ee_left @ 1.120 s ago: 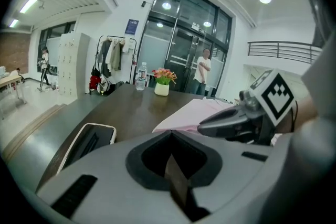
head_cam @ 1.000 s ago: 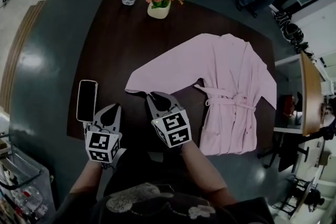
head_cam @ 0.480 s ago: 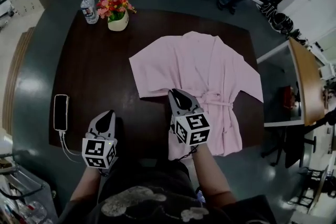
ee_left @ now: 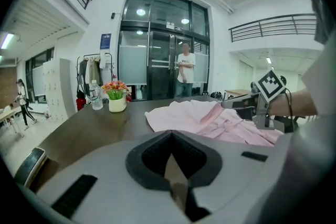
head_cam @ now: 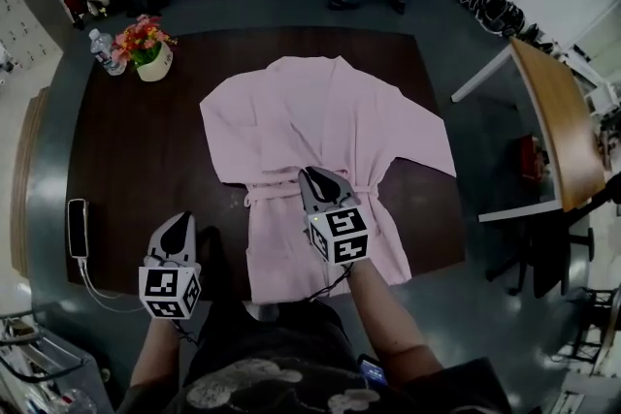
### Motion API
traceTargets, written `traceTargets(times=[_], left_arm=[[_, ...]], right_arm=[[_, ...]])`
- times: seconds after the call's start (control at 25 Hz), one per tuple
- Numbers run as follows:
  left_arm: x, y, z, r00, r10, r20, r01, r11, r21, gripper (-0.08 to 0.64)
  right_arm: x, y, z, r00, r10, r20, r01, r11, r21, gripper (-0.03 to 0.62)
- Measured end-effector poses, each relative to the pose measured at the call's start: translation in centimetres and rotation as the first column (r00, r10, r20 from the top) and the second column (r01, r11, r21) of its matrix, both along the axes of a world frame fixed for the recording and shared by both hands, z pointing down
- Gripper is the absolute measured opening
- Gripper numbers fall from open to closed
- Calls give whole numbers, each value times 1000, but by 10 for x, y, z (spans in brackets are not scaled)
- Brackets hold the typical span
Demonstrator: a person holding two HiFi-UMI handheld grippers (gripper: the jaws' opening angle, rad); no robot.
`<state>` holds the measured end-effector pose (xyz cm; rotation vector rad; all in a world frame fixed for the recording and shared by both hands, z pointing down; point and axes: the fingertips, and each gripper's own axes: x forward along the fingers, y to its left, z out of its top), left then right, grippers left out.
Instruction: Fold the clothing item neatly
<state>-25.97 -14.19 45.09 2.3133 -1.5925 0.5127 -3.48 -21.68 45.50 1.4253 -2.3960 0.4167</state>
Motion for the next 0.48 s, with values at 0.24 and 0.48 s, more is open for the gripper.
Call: traceTargets(times=[0.24, 0.48], left_arm=[[20, -6, -15, 997, -72, -29, 73, 997, 35, 9], [32, -17, -20, 1000, -21, 2, 21, 998, 60, 9]], right_arm=[[24, -10, 3, 999, -44, 16, 44, 999, 20, 24], [24, -18, -34, 995, -63, 81, 51, 988, 147, 25]])
